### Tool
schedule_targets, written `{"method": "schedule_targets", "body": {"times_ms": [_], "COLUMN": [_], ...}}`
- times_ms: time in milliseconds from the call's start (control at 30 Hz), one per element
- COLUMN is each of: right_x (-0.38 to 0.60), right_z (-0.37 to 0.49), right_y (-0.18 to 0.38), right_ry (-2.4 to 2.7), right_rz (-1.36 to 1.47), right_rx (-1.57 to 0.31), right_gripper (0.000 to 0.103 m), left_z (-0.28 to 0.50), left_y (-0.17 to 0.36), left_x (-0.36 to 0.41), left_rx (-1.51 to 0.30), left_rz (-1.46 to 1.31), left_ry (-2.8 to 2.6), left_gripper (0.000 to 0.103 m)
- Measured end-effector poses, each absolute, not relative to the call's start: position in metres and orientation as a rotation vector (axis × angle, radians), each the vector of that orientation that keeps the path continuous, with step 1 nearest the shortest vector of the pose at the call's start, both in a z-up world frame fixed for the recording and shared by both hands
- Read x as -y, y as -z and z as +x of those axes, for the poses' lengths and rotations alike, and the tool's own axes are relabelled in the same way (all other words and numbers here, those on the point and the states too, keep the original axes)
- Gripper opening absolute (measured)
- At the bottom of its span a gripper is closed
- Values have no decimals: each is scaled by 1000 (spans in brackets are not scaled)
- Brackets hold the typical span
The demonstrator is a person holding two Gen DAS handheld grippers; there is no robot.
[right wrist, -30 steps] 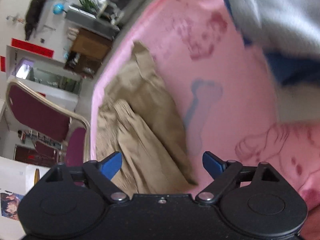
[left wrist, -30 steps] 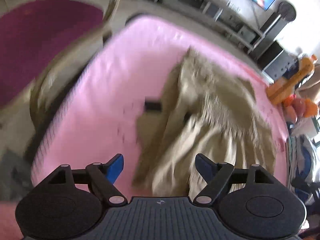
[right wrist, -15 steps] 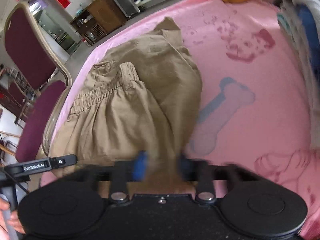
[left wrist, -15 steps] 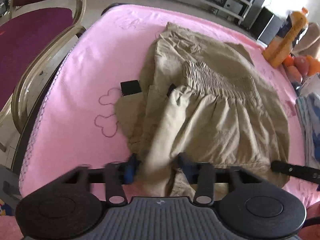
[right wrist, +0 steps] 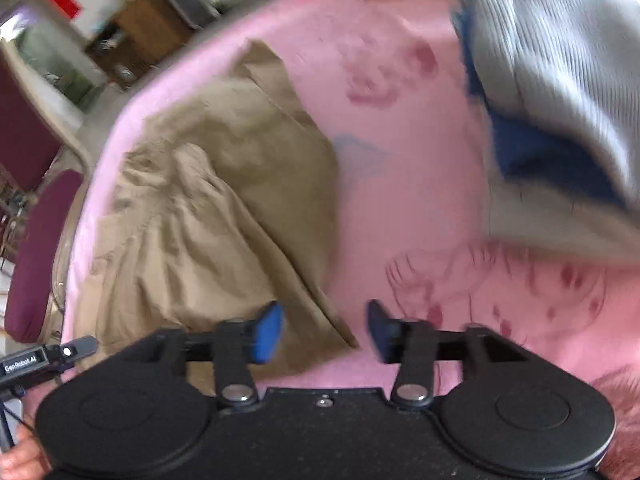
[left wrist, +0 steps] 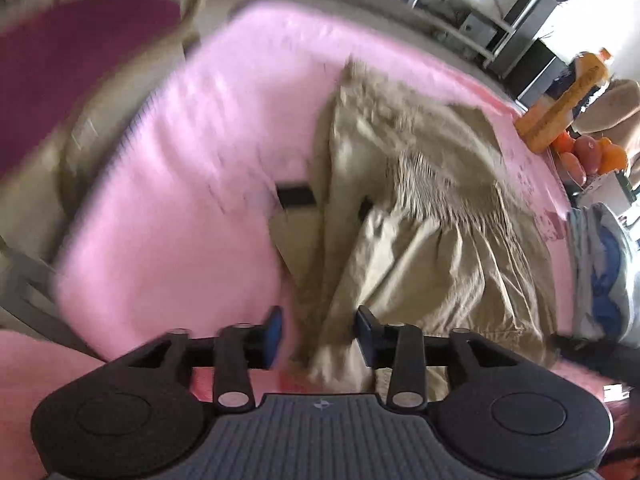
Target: Fold clothes
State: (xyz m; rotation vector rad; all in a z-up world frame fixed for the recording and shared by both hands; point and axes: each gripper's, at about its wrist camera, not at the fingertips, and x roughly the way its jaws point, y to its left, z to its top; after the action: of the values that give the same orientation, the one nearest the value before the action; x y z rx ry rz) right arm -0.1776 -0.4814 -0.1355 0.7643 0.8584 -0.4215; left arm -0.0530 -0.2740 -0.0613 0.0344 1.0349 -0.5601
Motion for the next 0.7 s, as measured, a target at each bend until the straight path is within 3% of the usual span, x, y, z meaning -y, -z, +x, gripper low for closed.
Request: {"method": "schedule_targets", "body": {"times_ms": [67,167,300,333,400,467,567,700], "right_x": [482,486,479,478,477,485,502,536], "right_z": [-178,-175,-165,-164,-163,-153,-134,-96], "right_y": [121,87,29,14,-6,-14,-16,3], "right_ry": [430,382,307,290,254,228,197,241], "right_rz": [728,673,592,578,558,566,595,641], "right_rx": [-831,-781,-628,-573,-476,-393,-303,-320], "right_gripper": [69,76,83,93,103,103,103,101], "left_z": [-59,-59,-62,-62,-60,-54,-36,4], "left_y": [47,25,-12,-20,-31,-34,-29,-6], "left_x": [270,276,298,303,314,328,355,381], "left_rx": [-948,-844,-716,-695,-675,-675,-683,-776], "left_rz": [69,99,153,158,163,170,216,222], "left_ry": [555,568,630,654,708,748,775,796], "left_gripper": [46,48,63,64,68,69,63,36]}}
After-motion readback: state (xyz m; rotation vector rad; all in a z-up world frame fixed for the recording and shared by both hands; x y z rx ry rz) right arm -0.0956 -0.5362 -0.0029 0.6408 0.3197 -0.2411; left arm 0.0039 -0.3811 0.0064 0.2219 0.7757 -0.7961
